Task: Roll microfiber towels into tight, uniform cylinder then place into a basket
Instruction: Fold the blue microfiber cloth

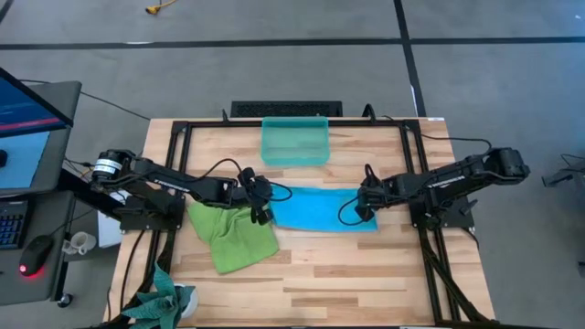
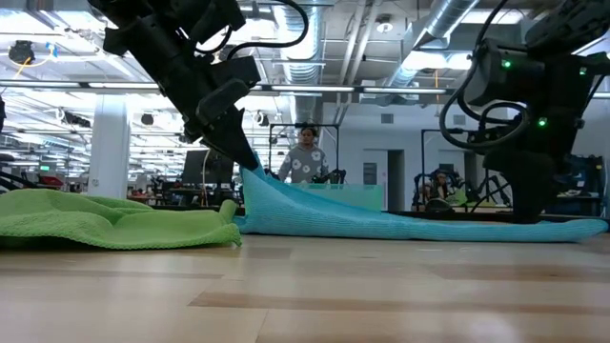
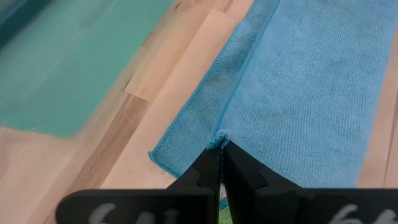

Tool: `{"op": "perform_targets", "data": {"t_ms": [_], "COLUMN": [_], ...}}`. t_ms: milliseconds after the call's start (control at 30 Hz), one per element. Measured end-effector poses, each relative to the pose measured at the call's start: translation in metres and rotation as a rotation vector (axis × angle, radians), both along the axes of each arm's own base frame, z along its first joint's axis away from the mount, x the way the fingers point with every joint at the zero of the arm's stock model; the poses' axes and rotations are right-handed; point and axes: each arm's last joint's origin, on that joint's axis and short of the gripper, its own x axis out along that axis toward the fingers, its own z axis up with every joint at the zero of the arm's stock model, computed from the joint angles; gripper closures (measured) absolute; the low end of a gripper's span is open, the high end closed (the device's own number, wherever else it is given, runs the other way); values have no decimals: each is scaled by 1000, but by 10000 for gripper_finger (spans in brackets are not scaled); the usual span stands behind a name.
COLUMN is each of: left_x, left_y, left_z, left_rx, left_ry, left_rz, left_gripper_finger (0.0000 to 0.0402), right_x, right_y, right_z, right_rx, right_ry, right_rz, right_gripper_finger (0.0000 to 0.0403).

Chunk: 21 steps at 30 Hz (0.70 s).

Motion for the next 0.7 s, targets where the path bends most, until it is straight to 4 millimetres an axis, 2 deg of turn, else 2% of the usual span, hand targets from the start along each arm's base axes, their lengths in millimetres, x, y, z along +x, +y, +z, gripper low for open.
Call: {"op": "perform_targets", "data": {"t_ms": [167,400,600,700], "left_x": [0,0,0,0], "left_y": [0,0,0,0], "left_z": [0,0,0,0], "left_rx": [0,0,0,4], "left_ry": [0,0,1,3], "left_rz": [0,0,0,-4], "left_gripper_finger": [400,400,400,400], "right_x": [-1,-5,-2,-2], "right_y": [0,0,2,2], "right_z": [0,4,6,6], "right_rx": [0,4,-2,-3], "right_ry": [16,62,42,42], "right_rz": [-2,-53,-62,-60], "right_gripper_finger": [397,382,384,371]}}
